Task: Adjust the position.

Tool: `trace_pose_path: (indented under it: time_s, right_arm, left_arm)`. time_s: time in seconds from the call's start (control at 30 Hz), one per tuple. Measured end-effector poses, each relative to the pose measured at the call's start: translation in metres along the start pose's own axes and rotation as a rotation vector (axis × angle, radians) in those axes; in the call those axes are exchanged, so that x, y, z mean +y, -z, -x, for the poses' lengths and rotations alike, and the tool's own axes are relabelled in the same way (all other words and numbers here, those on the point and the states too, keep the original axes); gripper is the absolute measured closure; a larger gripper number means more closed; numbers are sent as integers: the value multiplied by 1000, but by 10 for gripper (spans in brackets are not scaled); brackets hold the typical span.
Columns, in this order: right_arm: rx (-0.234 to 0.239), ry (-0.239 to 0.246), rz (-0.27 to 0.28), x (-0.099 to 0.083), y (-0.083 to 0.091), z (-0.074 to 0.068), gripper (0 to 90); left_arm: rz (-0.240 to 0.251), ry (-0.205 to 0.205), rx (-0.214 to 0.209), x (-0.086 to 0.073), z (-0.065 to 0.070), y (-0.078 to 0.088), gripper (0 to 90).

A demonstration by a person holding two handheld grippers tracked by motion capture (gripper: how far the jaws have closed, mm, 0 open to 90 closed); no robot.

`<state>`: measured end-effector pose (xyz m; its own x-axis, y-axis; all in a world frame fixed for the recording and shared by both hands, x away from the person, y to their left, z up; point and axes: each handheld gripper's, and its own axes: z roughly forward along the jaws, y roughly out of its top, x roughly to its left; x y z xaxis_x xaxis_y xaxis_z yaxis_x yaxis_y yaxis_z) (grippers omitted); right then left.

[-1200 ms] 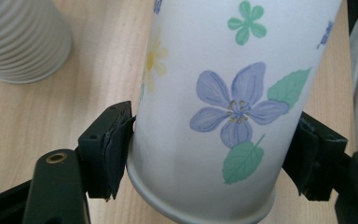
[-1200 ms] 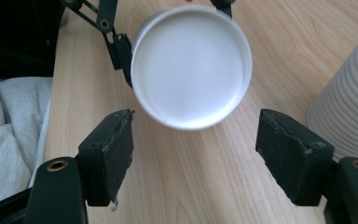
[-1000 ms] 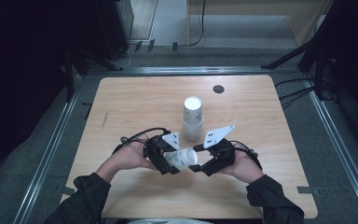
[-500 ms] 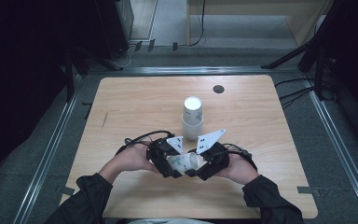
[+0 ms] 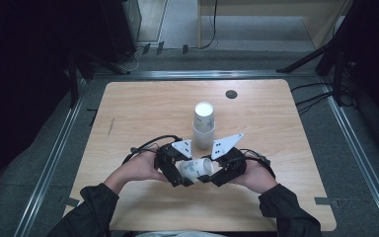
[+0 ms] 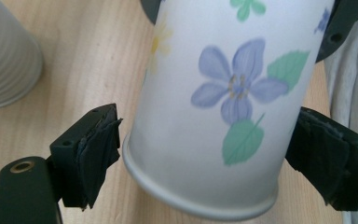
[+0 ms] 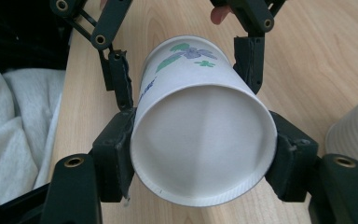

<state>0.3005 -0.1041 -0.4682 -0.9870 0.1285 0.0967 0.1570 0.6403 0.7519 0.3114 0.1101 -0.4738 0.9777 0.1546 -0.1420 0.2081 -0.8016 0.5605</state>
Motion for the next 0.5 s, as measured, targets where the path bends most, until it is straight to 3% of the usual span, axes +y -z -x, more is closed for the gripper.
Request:
trace_pose_path:
  time_s: [0.27,0.3,0.33,0.37,0.5]
  right_arm:
    - [12,-4,74,6,15,6,351]
    - [17,0,87,7,17,8,352]
    - [20,-5,88,8,18,8,351]
    - [27,-1,96,9,18,9,351]
    - [59,2,120,13,20,12,351]
  left_arm:
    - [98,36,32,-8,1,16,91]
    - [139,59,45,-11,3,21,91]
    - [139,59,45,-11,3,21,91]
    - [176,81,48,-14,4,25,91]
    - [235,116,44,-21,6,30,91]
